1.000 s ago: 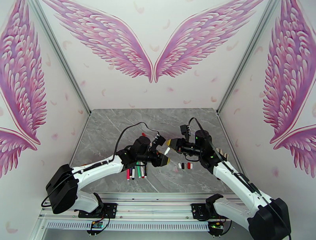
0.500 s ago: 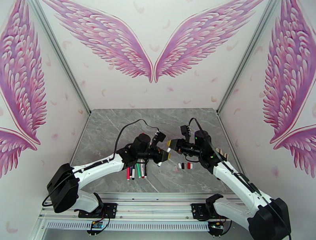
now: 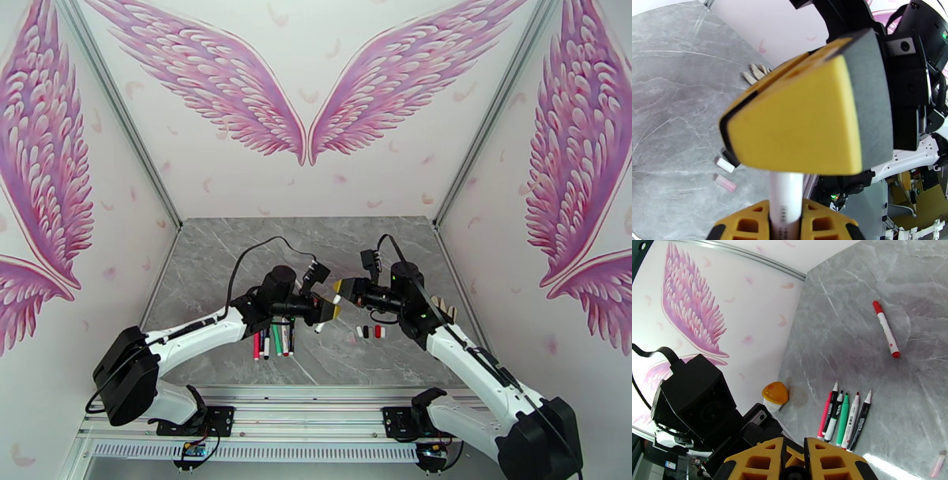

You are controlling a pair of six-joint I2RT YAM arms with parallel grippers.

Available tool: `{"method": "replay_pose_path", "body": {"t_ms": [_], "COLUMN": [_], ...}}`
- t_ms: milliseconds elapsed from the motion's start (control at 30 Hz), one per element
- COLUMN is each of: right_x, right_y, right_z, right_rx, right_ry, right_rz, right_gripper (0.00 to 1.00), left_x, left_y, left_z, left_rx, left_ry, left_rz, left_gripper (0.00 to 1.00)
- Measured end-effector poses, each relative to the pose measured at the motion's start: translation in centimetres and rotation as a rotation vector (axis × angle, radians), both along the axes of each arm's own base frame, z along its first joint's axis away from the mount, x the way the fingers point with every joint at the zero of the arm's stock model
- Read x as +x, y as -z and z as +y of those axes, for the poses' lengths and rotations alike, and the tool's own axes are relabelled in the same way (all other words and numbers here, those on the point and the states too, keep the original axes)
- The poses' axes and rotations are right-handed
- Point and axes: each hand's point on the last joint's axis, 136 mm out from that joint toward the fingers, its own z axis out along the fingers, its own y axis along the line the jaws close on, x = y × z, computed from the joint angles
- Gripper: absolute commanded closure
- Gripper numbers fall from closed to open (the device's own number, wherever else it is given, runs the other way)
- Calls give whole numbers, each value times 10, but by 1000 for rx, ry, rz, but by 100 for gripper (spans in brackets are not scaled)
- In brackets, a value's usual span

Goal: Open the pen caps

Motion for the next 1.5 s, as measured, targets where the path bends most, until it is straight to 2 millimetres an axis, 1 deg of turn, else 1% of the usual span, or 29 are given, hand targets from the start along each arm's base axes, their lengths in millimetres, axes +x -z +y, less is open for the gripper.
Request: {"method": "replay_pose_path", "body": {"t_ms": [100, 267, 400, 500, 633, 767, 800, 900, 967, 1067, 1167, 1300, 1400, 1500], "right_x": [-3, -7, -10, -12, -14, -17, -13, 2, 5, 9, 13, 13, 8, 0], "right_y": [-4, -4, 3, 7, 6, -1, -4, -16, -19, -20, -15, -2, 17, 36], "right_z": [0, -1, -5, -7, -7, -8, -11, -30, -35, -42, -50, -57, -65, -72], "right_rx": [-2, -41, -91, -110, -111, -86, -81, -72, -80, -103, -129, -177, -256, -348], "right_ry": [-12, -7, 23, 33, 31, -4, 6, 71, 85, 116, 158, 186, 211, 222], "right_rz": [-14, 40, 105, 134, 137, 118, 99, 30, 1, -7, 8, 44, 89, 131], "right_gripper": [91, 93, 94, 94, 94, 94, 94, 94, 94, 93, 93, 92, 92, 92], "left_x": [-3, -7, -9, -11, -13, -18, -20, -25, -24, -23, -19, -13, -10, -3], "left_y": [-3, -4, 1, 4, 4, -1, 0, 15, 25, 29, 31, 24, 20, 21], "left_z": [3, 6, 5, 5, 4, 3, 5, 21, 29, 34, 41, 47, 52, 57], "left_rx": [10, 86, 191, 229, 206, 120, 110, 110, 134, 166, 205, 209, 199, 200], "left_ry": [3, -67, -142, -159, -126, -60, -42, -21, -33, -57, -101, -147, -162, -183], "left_rz": [-23, -124, -222, -256, -233, -177, -151, -66, -33, -36, -63, -98, -105, -101], "left_gripper": [94, 94, 95, 95, 96, 96, 96, 96, 97, 97, 97, 97, 96, 96]}}
